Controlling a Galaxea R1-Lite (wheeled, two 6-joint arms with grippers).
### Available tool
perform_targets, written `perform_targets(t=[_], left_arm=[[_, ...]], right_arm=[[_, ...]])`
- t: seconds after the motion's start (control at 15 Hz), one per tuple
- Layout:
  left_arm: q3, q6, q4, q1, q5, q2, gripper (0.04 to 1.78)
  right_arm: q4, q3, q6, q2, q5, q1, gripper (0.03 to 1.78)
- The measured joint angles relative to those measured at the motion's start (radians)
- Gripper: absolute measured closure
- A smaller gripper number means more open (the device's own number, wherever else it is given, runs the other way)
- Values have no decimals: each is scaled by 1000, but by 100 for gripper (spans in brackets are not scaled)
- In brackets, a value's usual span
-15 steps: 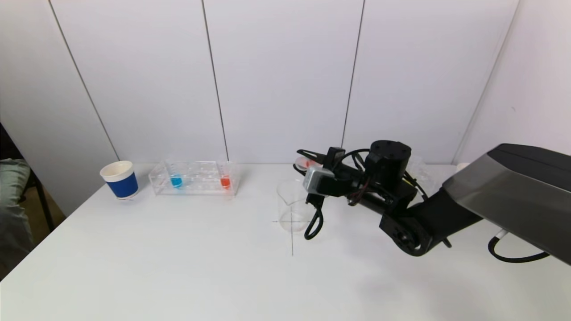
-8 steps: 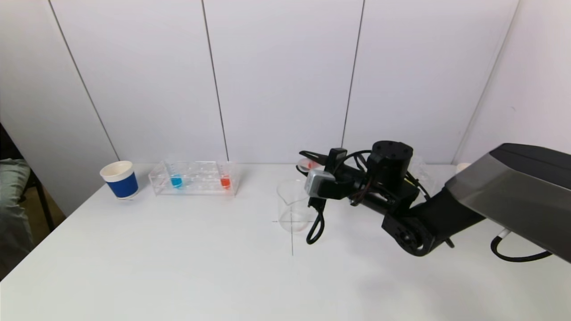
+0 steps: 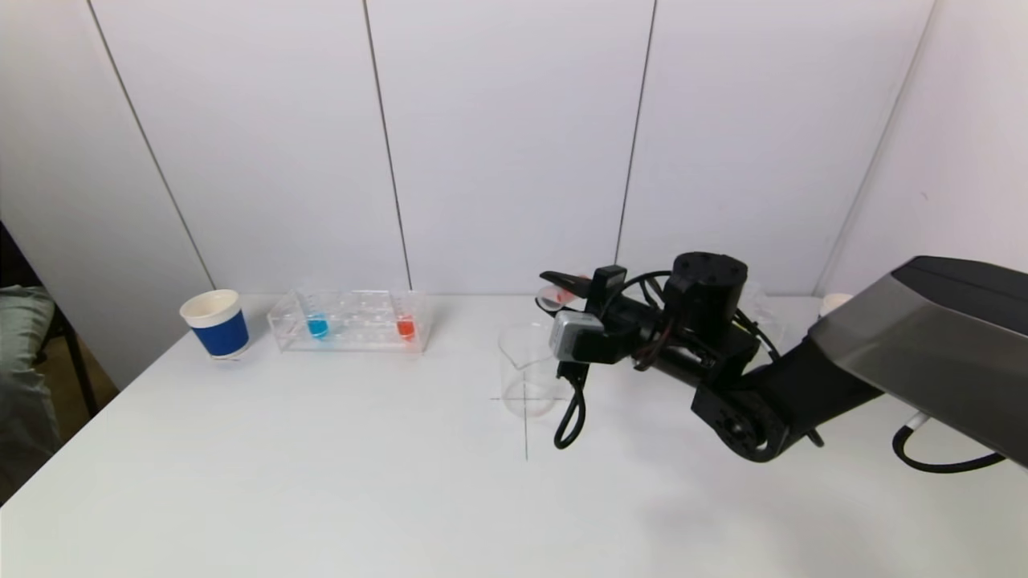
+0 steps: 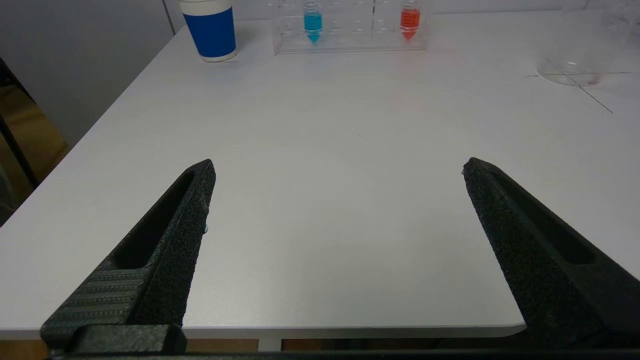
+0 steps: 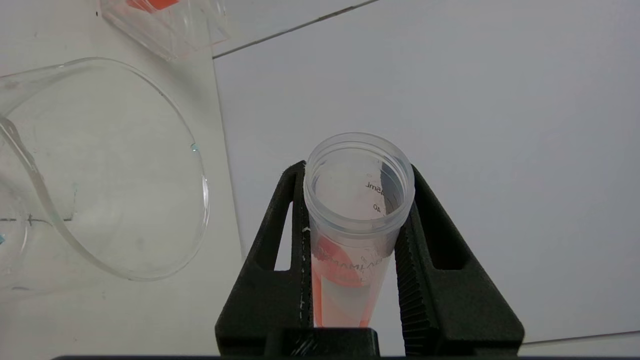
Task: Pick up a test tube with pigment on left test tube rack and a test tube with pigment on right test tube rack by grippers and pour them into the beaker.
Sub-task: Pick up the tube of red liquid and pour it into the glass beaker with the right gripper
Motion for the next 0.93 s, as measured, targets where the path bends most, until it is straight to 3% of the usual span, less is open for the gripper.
perform_targets(t=[0.33,0.53,0.93], left_arm=[[0,0,0,0,0,0,9],[0,0,0,0,0,0,9],[0,0,-1,0,0,0,9]], right_arm=[[4,-7,-56,4,-45,0,129],[28,-11,-99,9,-50,1,129],[31,-16,-124,23,-66,13,129]])
